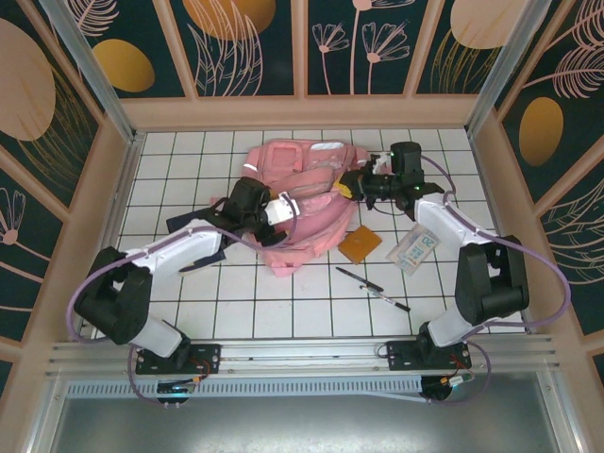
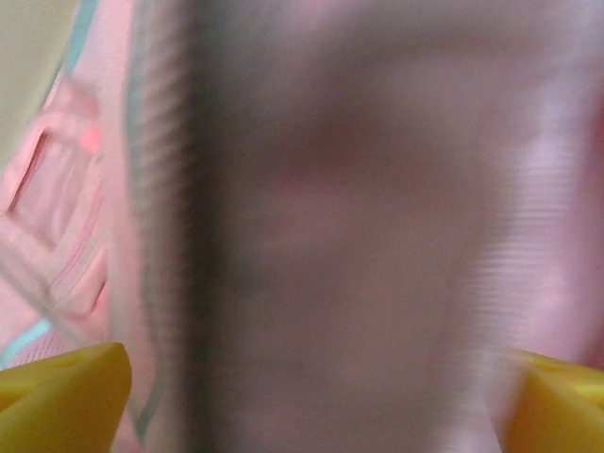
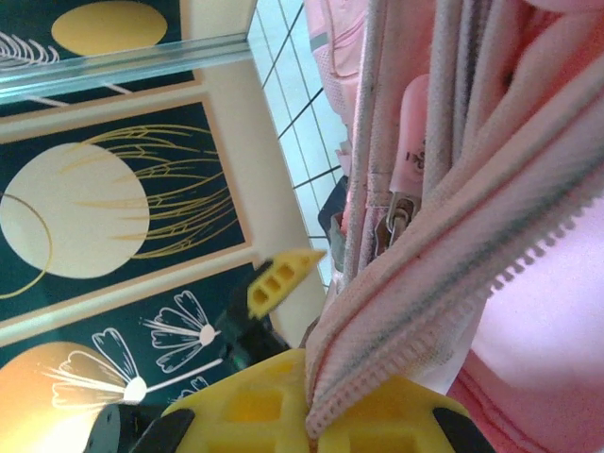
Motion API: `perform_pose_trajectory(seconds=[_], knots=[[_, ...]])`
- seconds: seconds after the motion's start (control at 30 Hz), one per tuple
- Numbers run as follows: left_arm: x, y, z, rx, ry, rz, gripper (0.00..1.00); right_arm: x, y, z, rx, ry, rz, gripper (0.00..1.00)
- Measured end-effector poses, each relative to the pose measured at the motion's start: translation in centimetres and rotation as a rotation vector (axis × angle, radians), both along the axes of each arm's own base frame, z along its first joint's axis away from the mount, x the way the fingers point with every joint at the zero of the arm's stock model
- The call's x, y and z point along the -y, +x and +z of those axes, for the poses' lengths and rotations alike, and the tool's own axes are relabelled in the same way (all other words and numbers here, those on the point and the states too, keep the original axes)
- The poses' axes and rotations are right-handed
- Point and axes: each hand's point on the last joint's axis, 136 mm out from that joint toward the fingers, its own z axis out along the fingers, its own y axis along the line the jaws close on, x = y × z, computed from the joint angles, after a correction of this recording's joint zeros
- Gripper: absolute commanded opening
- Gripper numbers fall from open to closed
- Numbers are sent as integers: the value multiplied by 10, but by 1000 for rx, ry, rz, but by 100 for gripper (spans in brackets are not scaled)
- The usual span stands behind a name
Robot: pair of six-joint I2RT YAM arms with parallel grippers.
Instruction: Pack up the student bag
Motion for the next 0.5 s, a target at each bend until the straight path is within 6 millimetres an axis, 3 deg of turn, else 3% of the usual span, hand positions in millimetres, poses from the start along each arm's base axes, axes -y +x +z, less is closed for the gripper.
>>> perform_pose_trajectory(seconds=[0.1,0.17,0.23,0.5], knots=[[-12,22,2,25,-2,97,59,-2,3,0,24,-9,15,0],[-16,30,6,53,-4,141,35,-2,6,2,47,-17,23,0],[-18,36,12,80,-6,167,3,-2,8,2,65,-22,29,3],[-26,56,47,158,-42,294,0,11,29,-4,259,-154,51,39]])
